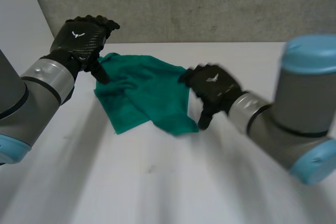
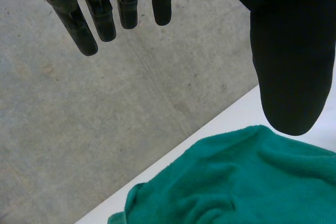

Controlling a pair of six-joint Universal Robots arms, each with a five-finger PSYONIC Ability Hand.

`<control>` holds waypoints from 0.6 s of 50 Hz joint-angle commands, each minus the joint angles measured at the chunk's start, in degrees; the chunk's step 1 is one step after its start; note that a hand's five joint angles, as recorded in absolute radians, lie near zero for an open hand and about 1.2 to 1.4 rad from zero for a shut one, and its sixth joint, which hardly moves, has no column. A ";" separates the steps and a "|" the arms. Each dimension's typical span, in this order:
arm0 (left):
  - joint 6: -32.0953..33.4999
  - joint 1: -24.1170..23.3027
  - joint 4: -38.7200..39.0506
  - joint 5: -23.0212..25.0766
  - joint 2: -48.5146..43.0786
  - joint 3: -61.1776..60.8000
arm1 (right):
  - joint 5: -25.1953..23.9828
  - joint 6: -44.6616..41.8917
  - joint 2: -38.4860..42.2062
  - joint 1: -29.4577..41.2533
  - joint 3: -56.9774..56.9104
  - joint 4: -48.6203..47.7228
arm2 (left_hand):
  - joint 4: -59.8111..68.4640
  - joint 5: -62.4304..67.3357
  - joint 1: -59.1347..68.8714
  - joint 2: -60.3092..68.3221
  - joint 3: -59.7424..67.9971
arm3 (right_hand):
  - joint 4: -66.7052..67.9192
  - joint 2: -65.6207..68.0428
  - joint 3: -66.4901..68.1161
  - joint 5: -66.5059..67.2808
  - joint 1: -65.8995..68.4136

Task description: Fold the towel.

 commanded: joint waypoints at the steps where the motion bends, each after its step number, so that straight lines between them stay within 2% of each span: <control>1: -0.34 -0.26 0.22 0.02 0.49 -0.01 | 6.74 -0.98 12.82 3.06 -4.01 -7.06 | -1.43 -2.08 -1.92 -1.38 -2.00 | 1.19 1.88 2.44 1.41 2.86; 6: -0.34 -0.35 0.22 0.02 0.49 -0.01 | 10.80 -1.16 18.90 3.33 -7.89 -11.91 | -1.43 -2.08 -1.92 -1.38 -2.00 | 9.45 10.14 10.69 9.67 11.12; 13: -0.34 -0.35 0.22 0.02 0.49 -0.01 | 11.06 -3.27 22.77 3.33 -11.41 -12.97 | -1.43 -2.08 -1.92 -1.38 -2.00 | 27.14 27.82 28.38 27.35 28.80; 15: -0.34 -0.35 0.22 0.02 0.40 -0.01 | 10.54 -4.49 23.65 3.33 -12.54 -12.88 | -1.43 -2.08 -1.92 -1.38 -2.00 | 45.70 46.39 46.94 45.91 47.37; 16: -0.43 -0.35 0.22 0.02 0.40 -0.01 | 10.19 -4.67 23.65 3.33 -12.98 -12.88 | -1.43 -2.08 -1.92 -1.38 -2.00 | 66.56 67.25 67.80 66.78 68.23; 19: -0.43 -0.35 0.22 0.02 0.31 -0.01 | 9.75 -4.15 22.69 3.15 -13.60 -12.88 | -1.43 -2.08 -1.92 -1.38 -2.00 | 66.77 67.46 68.02 66.99 68.44; 22: -0.43 0.09 0.40 0.02 0.14 0.08 | 9.40 -1.96 18.39 3.50 -14.22 -12.44 | -1.43 -2.08 -1.92 -1.38 -2.00 | 66.77 67.46 68.02 66.99 68.44; 23: -0.43 0.09 0.40 0.11 -0.04 0.08 | 9.39 0.66 14.37 3.42 -14.31 -12.35 | -1.43 -2.08 -1.92 -1.38 -2.00 | 66.77 67.46 68.02 66.99 68.44; 26: -0.52 0.44 0.49 0.19 -0.56 0.43 | 9.39 2.18 11.96 3.41 -14.31 -12.26 | -1.60 -2.25 -2.09 -1.55 -2.17 | 66.77 67.46 68.02 66.99 68.44; 28: -0.52 0.44 0.58 0.19 -0.74 0.60 | 8.26 8.57 2.17 3.33 -14.31 -12.09 | -1.60 -2.25 -2.09 -1.55 -2.17 | 66.77 67.46 68.02 66.99 68.44; 29: -0.43 0.70 0.58 0.19 -1.61 0.95 | 8.25 8.60 2.12 3.33 -14.31 -12.09 | -1.60 -2.25 -2.09 -1.55 -2.17 | 66.77 67.46 68.02 66.99 68.44; 30: -0.43 1.05 0.58 0.28 -3.36 1.39 | 3.81 11.91 -5.45 2.81 -14.66 -11.57 | -1.60 -2.25 -2.09 -1.55 -2.17 | 66.77 67.46 68.02 66.99 68.44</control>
